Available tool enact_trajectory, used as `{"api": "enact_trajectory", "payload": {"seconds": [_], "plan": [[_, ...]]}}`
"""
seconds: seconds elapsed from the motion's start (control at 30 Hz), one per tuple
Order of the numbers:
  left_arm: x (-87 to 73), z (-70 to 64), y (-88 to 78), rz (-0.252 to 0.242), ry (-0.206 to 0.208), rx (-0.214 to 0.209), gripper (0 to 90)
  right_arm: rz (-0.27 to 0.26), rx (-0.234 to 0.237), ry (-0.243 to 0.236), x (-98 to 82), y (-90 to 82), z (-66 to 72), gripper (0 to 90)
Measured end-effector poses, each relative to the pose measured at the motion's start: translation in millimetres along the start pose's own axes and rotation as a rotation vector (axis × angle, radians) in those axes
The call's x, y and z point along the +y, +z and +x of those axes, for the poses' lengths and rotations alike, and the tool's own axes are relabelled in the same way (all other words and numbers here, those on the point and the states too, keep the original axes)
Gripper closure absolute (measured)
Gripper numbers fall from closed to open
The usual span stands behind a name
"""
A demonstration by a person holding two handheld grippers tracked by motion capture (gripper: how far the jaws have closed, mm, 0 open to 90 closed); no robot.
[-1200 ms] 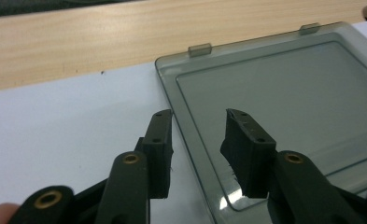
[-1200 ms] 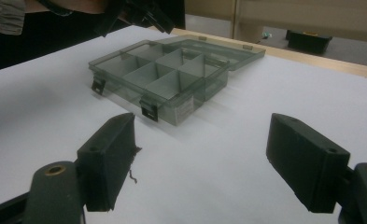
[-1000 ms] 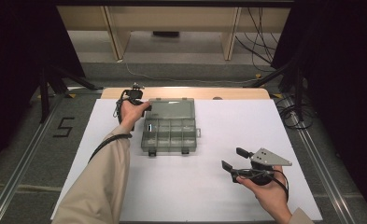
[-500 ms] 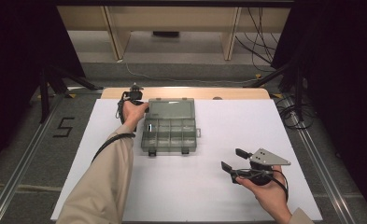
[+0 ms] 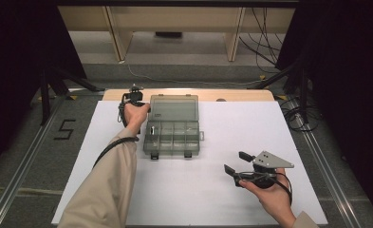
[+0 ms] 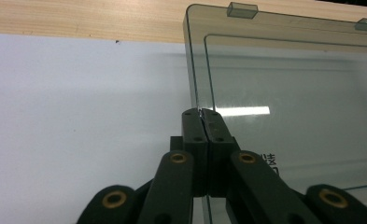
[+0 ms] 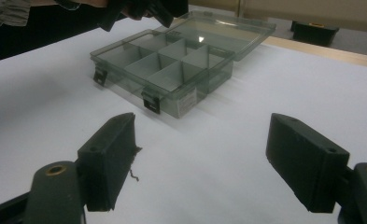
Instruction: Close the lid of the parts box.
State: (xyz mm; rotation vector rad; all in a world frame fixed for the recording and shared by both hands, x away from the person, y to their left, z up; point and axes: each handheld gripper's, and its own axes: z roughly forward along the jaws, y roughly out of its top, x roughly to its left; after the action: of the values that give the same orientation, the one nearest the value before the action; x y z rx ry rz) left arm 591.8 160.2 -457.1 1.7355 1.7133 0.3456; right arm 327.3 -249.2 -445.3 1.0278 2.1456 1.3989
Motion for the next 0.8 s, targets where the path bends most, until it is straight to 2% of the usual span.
{"api": "enact_trajectory", "payload": {"seconds": [0.03,0.1,0.17,0.2,0.27,0.33,0.37,0.4,0.43,0.5,0.53,0.57,0.7,0.77,0.8], "plan": [[0.0,0.4,-1.6,0.005,0.006,-0.004,89.2,-0.010,-0.004,-0.014,-0.2,1.1,-0.8,25.1],[-0.1,0.0,-3.5,-0.004,0.011,-0.009,89.2,0.000,0.000,-0.005,0.5,1.1,-0.8,25.1],[-0.3,-0.2,-6.0,-0.013,0.020,-0.012,89.3,-0.034,-0.008,-0.030,1.4,4.3,-2.7,25.2],[-0.5,-0.5,-7.1,-0.015,0.022,-0.015,89.3,-0.046,0.003,-0.003,1.9,6.4,-1.3,25.2],[-1.3,-0.6,-8.8,-0.022,0.026,-0.017,89.3,-0.038,-0.017,-0.020,5.6,6.2,-3.0,25.3],[-1.9,-0.4,-10.8,-0.025,0.036,-0.017,89.3,-0.031,-0.021,-0.020,9.7,7.8,-3.6,25.4],[-2.1,-0.2,-12.0,-0.025,0.041,-0.018,89.3,-0.054,-0.011,-0.015,11.3,11.4,-3.8,25.5],[-2.5,-1.0,-12.5,-0.035,0.034,-0.018,89.3,-0.042,-0.021,-0.026,14.1,11.8,-4.9,25.5],[-2.5,-1.0,-13.4,-0.034,0.041,-0.021,89.3,-0.041,-0.015,-0.014,16.8,13.7,-4.7,25.5],[-2.3,-1.0,-16.1,-0.033,0.056,-0.023,89.3,-0.043,-0.027,-0.033,22.4,17.6,-7.1,25.5],[-3.2,-1.1,-16.1,-0.049,0.057,-0.024,89.3,-0.044,-0.030,-0.030,27.1,20.9,-8.1,25.5],[-3.3,-1.5,-16.8,-0.055,0.055,-0.025,89.3,-0.055,-0.035,-0.046,30.7,24.7,-9.8,25.6],[-4.3,-1.2,-19.7,-0.058,0.074,-0.028,89.3,-0.065,-0.042,-0.047,45.4,39.9,-12.6,25.8],[-5.0,-1.3,-20.7,-0.065,0.077,-0.032,89.2,-0.063,-0.049,-0.062,53.6,47.6,-14.7,25.9],[-5.6,-2.5,-20.1,-0.082,0.058,-0.033,89.2,-0.063,-0.048,-0.069,57.9,51.7,-16.0,26.1]]}}
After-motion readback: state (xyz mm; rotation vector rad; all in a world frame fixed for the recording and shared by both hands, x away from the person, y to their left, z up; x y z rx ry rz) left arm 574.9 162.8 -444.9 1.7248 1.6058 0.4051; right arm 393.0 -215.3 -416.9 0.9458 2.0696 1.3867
